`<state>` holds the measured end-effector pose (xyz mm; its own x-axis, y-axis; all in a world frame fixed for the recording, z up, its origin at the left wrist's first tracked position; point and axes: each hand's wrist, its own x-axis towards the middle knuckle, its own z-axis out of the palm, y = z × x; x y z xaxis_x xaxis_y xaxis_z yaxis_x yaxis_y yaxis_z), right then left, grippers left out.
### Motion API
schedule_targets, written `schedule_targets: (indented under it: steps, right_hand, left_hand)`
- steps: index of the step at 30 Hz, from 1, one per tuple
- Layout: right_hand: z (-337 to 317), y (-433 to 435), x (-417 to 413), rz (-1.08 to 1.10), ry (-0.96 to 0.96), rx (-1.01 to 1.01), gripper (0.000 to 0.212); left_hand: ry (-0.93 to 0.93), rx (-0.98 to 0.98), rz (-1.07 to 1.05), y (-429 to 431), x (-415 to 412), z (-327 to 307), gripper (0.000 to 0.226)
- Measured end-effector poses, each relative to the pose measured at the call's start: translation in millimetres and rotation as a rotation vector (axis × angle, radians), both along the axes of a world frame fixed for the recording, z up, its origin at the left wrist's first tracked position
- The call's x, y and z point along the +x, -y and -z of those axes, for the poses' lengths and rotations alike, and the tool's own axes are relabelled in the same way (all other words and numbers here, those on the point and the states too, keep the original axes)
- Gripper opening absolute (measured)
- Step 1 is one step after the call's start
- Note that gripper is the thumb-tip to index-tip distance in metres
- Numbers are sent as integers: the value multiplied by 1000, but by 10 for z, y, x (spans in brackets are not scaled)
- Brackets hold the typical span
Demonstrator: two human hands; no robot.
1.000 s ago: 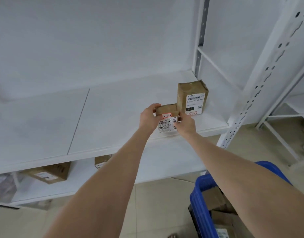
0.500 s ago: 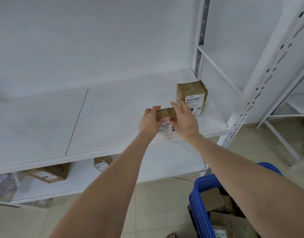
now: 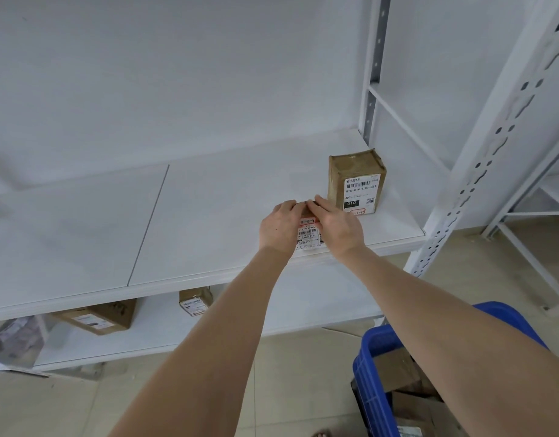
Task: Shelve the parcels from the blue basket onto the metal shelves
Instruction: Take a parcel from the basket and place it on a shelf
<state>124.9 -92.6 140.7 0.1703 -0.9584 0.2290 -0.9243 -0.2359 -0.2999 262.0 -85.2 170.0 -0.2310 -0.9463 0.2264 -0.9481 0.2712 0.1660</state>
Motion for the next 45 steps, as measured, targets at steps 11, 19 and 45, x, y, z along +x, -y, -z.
schedule_targets:
  steps: [11, 19, 45]
  right_hand:
    - [16, 216, 42, -12, -11, -37, 50]
    - [11, 455, 84, -3, -13, -47, 44]
    - [-222, 459, 88, 120, -62, 65, 65]
  left_hand:
    - [47, 6, 0, 244, 22, 54, 44]
    - [52, 0, 2, 513, 47, 72, 43]
    - [57, 81, -42, 617, -43, -120, 52]
